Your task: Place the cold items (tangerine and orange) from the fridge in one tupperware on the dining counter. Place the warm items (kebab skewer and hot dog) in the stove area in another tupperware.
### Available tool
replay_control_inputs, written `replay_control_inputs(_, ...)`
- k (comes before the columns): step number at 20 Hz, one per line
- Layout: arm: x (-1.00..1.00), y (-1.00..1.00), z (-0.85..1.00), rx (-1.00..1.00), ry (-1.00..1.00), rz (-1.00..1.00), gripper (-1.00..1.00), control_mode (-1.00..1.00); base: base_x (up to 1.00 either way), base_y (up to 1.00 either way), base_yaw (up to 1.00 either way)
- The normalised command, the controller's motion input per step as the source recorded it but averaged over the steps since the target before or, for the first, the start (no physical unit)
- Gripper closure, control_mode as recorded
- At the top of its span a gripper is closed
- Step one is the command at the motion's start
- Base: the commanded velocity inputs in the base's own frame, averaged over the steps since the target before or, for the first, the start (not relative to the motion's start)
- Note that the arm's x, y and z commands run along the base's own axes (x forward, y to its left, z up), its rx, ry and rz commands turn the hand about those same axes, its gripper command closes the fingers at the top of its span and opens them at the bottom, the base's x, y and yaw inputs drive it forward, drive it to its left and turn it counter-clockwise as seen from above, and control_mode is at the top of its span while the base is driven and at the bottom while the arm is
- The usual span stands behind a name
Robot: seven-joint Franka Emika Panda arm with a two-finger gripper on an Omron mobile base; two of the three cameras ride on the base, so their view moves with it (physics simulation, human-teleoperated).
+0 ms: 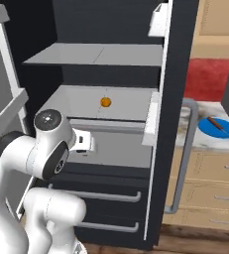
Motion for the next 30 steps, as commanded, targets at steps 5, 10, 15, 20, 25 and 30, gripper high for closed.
replay_control_inputs(5, 0.00, 0.00, 0.00, 0.00, 0.00, 0.00, -1.00, 1.00, 0.54, 0.04, 0.11)
replay_control_inputs(10, 0.00, 0.00, 0.00, 0.00, 0.00, 0.00, -1.00, 1.00, 0.47, 0.06, 0.12)
replay_control_inputs(15, 0.05, 0.00, 0.00, -0.01, -0.01, 0.04, -1.00, -1.00, 0.22, 0.00, 0.11)
replay_control_inputs(20, 0.33, 0.06, -0.01, -0.11, -0.13, 0.15, -1.00, -1.00, 0.00, 0.00, 0.00)
replay_control_inputs(25, 0.50, 0.01, 0.05, 0.00, -0.18, -0.05, -1.00, -1.00, 0.00, 0.00, 0.00)
replay_control_inputs(30, 0.35, 0.01, 0.33, 0.10, -0.32, -0.27, -1.00, -1.00, 0.00, 0.00, 0.00)
